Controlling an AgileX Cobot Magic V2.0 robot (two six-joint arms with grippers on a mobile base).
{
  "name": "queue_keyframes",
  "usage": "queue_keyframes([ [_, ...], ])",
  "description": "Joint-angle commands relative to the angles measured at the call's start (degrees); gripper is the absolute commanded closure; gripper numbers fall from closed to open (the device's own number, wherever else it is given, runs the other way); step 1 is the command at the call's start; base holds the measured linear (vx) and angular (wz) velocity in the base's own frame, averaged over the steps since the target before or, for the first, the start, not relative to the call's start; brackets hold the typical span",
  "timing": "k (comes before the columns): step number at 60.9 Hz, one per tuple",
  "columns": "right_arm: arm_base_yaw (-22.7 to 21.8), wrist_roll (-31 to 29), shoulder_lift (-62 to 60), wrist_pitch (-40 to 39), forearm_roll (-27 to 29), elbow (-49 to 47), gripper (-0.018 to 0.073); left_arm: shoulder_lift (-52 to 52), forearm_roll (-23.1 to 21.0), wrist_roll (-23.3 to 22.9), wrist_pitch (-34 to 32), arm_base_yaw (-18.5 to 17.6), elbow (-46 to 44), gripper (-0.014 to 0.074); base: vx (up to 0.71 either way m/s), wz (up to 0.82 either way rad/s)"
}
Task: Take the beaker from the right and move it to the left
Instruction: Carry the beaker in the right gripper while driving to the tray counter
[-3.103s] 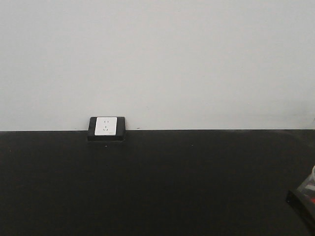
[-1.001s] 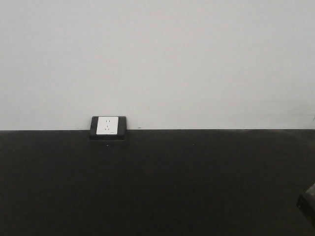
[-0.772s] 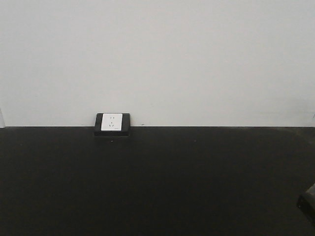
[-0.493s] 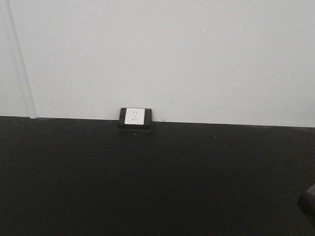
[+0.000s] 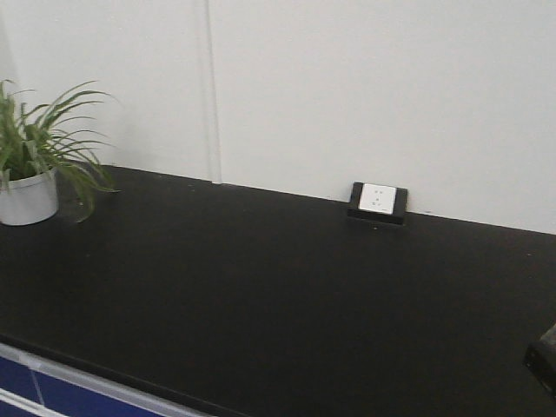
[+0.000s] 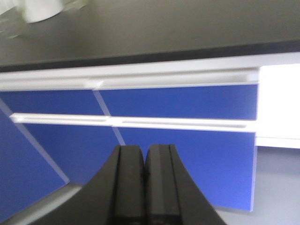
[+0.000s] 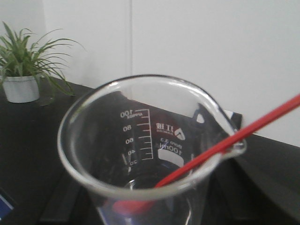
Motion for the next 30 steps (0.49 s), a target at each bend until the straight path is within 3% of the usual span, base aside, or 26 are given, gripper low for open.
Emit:
queue_keyframes([
  [1, -0.20, -0.11, -0.13, -1.63, 0.97, -1.70, 0.0563, -0.36, 0.01, -0.06, -4.41, -0.36, 1.06, 0.0603, -0.08, 0.49],
  [30, -0.20, -0.11, -0.13, -1.63, 0.97, -1.70, 0.0563, -0.36, 0.01, -0.06, -4.41, -0.36, 1.06, 0.0603, 0.02, 0.46],
])
